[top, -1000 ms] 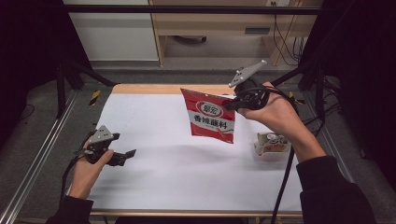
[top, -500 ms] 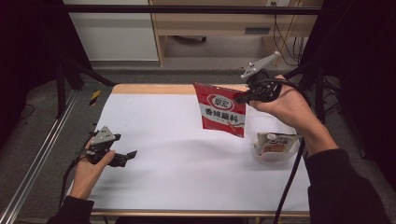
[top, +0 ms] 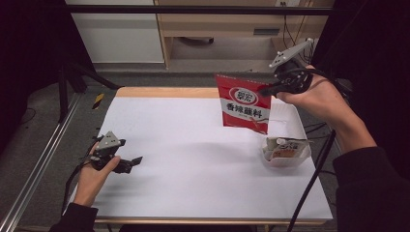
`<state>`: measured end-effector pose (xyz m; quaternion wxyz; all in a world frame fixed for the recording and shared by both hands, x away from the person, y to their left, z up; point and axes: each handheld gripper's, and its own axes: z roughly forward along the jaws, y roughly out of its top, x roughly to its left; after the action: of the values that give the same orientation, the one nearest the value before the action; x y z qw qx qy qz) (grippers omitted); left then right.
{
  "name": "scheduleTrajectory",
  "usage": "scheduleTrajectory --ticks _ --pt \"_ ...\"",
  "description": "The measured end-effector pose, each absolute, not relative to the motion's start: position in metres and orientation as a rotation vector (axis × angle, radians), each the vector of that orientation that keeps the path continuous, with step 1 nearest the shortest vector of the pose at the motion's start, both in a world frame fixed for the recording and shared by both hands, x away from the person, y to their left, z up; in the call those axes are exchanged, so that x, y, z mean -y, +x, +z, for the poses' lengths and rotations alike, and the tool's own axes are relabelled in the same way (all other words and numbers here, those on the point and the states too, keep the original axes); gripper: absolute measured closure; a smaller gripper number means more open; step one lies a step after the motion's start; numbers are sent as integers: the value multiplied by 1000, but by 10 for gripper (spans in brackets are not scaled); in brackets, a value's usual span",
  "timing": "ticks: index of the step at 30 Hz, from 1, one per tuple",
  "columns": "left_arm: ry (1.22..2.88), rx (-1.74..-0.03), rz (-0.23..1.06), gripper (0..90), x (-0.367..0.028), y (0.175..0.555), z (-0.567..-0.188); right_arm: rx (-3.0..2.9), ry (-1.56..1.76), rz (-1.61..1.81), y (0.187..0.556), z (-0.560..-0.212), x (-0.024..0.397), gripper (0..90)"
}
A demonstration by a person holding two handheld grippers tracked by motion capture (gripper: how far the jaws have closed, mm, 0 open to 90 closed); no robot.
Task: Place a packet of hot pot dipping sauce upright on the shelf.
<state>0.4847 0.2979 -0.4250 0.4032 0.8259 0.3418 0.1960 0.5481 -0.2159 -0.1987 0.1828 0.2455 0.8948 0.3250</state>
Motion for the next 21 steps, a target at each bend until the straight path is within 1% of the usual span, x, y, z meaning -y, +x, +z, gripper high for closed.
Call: scheduleTrajectory --ticks 7,21 --pt "2087 -865 495 45 -299 485 -425 -2482 736 919 551 -192 235 899" --pt "2087 -866 493 44 -299 485 -425 -2337 860 910 559 -193 266 899"
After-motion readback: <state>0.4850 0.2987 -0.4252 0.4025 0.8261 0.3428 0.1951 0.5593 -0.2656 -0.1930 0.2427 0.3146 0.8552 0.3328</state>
